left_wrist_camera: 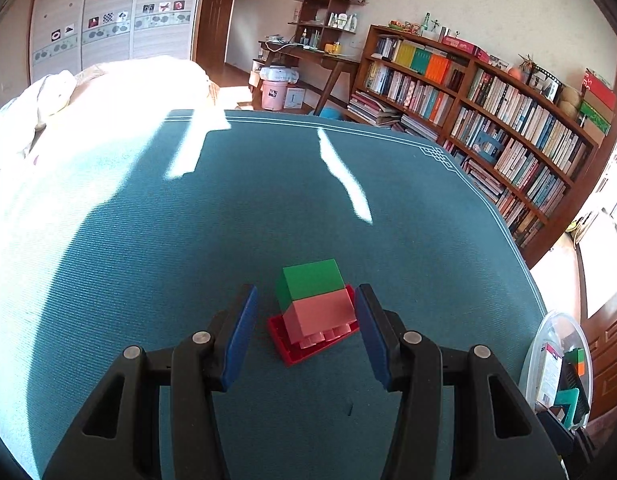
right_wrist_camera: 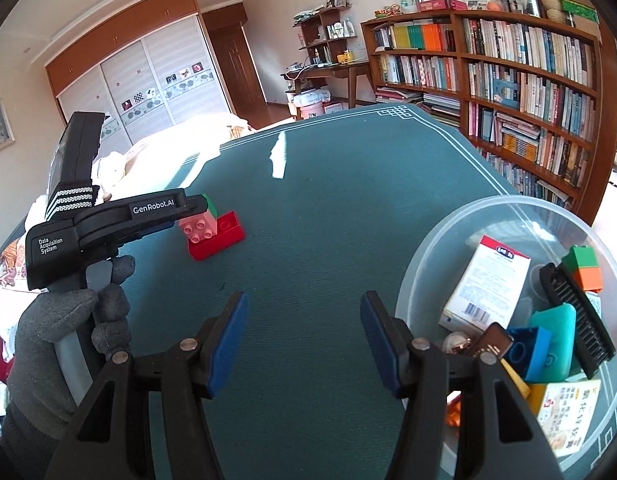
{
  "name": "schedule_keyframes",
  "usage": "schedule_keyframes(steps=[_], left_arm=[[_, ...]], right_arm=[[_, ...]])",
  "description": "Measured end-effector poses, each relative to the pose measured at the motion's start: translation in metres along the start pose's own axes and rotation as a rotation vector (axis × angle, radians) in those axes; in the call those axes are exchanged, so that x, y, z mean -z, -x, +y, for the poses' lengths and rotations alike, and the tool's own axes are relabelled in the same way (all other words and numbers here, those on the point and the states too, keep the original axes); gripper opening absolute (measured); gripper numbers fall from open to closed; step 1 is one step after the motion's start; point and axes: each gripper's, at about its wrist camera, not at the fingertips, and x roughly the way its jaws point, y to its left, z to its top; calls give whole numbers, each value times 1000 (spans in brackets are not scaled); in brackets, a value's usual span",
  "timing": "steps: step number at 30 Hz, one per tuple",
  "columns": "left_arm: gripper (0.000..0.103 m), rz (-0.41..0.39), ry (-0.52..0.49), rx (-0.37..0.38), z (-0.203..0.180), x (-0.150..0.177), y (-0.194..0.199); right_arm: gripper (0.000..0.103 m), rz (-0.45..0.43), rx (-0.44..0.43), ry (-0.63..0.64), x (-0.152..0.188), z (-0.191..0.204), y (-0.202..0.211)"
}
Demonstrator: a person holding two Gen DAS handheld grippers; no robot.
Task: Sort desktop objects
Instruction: 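Grasp the pink-green block with the left gripper and lift it off the red brick, then grasp the red brick with the right gripper while the left holds the pink-green block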
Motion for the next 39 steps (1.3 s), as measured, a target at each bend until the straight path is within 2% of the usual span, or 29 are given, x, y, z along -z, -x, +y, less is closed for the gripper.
schedule_keyframes(steps=[7,9,14,19,24,35,39], left_arm=[[53,2,-22,-12,-6,-2,-8],[41,-4,-22,-5,-7,-2,-10],[38,-38,-28,-13,-3,1,-5],[36,-93,-81,-112,0,8,11],[36,-122,-92,-200,17,20,24],[36,-77,17,-253,71,39,27],[36,-74,51,-255,80,40,27]], right_arm=[[63,41,-8,2,3,6,-14],[63,47,-10,8,3,9,-17],[63,61,-21,27,0,16,-25],[63,100,-54,19,-6,19,-41],[63,137,-87,24,-20,28,-61],[63,145,-138,111,-52,65,-114],[63,201,-159,119,-59,72,-145]])
